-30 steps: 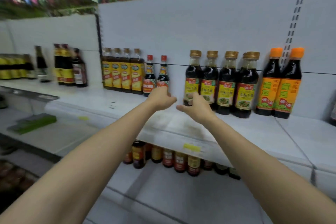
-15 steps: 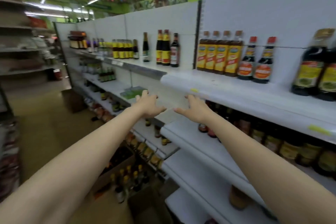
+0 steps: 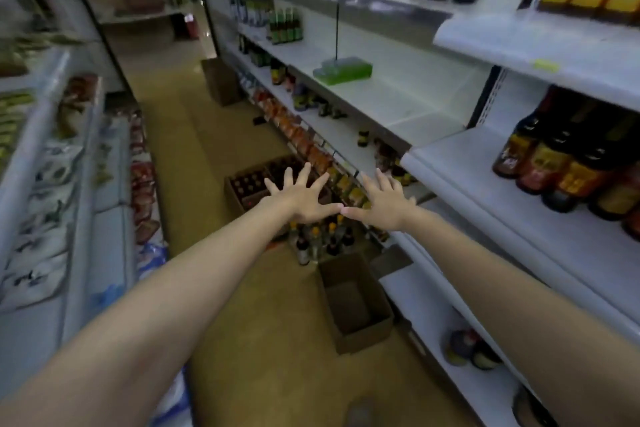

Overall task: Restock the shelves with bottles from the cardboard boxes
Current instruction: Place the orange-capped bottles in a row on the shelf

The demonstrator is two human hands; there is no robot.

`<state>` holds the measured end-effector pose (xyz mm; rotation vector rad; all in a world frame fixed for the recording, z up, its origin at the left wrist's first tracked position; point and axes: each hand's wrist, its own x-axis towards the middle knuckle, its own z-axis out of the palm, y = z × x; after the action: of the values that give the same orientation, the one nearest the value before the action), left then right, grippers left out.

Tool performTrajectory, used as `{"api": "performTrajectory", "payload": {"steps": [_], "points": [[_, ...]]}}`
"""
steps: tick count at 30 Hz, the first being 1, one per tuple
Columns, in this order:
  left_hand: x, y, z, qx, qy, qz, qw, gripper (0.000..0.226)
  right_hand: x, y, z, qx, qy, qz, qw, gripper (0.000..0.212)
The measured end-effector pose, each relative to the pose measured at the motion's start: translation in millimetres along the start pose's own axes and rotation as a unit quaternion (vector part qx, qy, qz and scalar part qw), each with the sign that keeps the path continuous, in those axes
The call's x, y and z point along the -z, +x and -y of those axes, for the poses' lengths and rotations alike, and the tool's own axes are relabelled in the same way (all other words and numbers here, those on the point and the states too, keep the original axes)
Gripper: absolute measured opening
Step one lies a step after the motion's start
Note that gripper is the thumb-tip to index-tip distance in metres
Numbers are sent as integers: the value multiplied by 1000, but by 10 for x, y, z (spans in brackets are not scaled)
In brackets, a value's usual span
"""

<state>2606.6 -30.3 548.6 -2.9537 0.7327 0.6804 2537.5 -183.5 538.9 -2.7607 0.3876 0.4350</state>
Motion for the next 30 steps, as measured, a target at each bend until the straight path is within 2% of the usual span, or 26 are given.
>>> {"api": "performTrajectory", "payload": {"steps": [7,14,23,30], "points": [[-417,804,350,57,0,94,994,83,-498,1004,-86,12,1,86,996,92],[-391,1395,727,90,-16,136,987,81,-612,1843,56,17,0,140,990,85],[-119,2179,1713,118,-53,87,988,78,-602,3066,1045,83,29,143,986,77],[-3,3105,2946,120,-90,91,985,83,-857,4356,2014,88,15,147,985,74]]}}
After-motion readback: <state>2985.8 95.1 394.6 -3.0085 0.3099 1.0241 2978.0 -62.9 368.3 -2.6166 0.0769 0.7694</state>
